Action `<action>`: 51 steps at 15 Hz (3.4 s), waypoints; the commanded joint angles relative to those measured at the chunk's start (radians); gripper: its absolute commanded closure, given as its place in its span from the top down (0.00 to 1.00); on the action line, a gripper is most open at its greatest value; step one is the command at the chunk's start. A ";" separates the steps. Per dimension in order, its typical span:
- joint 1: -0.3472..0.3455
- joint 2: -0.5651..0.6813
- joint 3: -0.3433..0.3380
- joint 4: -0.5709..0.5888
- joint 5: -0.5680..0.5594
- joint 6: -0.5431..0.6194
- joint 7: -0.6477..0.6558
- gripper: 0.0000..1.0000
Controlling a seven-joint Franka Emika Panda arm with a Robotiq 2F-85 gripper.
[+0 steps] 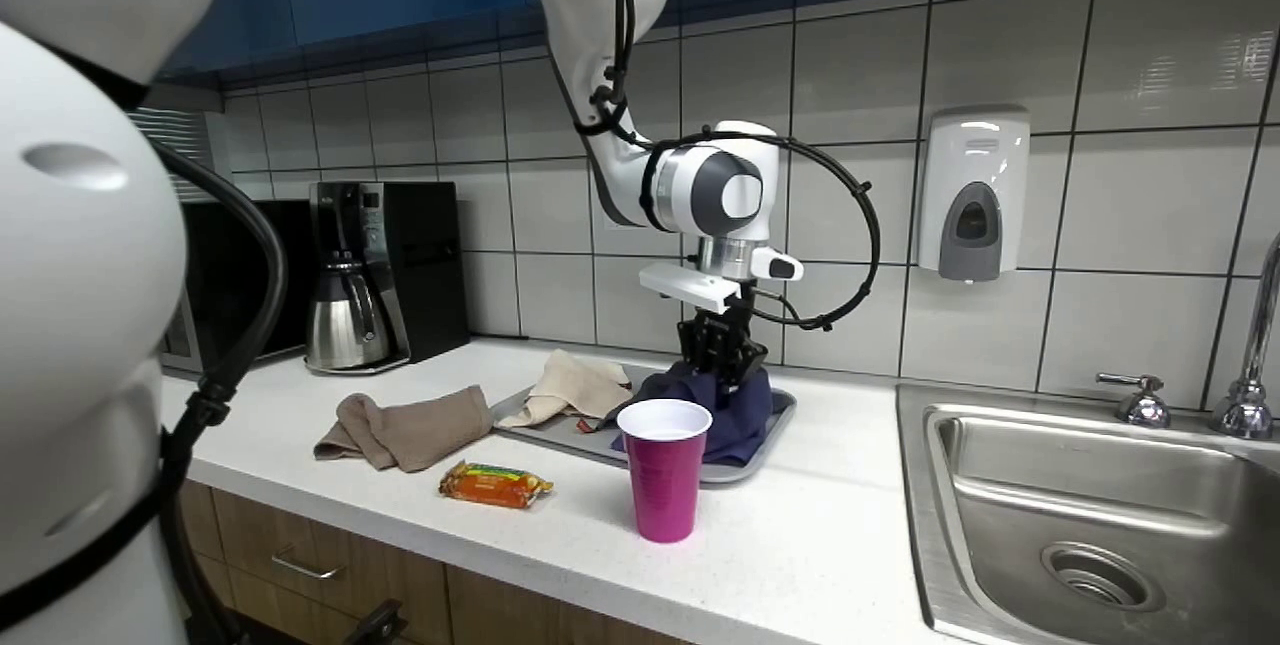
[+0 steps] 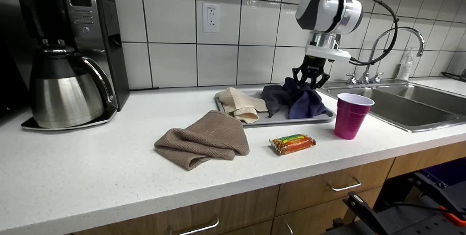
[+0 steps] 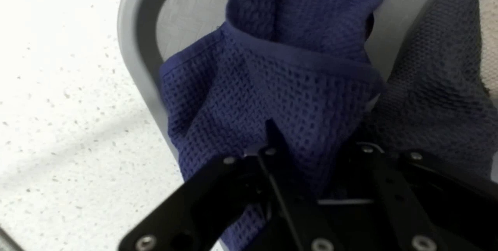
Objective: Put the towels on the tray.
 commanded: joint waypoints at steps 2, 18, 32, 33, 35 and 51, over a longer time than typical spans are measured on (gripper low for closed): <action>0.001 -0.061 0.015 -0.035 0.000 -0.017 -0.029 0.75; 0.096 -0.251 0.028 -0.183 -0.113 -0.023 -0.037 1.00; 0.168 -0.267 0.134 -0.195 -0.131 -0.039 -0.221 1.00; 0.173 -0.264 0.141 -0.195 -0.132 -0.038 -0.230 1.00; 0.185 -0.261 0.159 -0.188 -0.127 -0.044 -0.252 1.00; 0.283 -0.227 0.264 -0.173 -0.135 -0.073 -0.327 1.00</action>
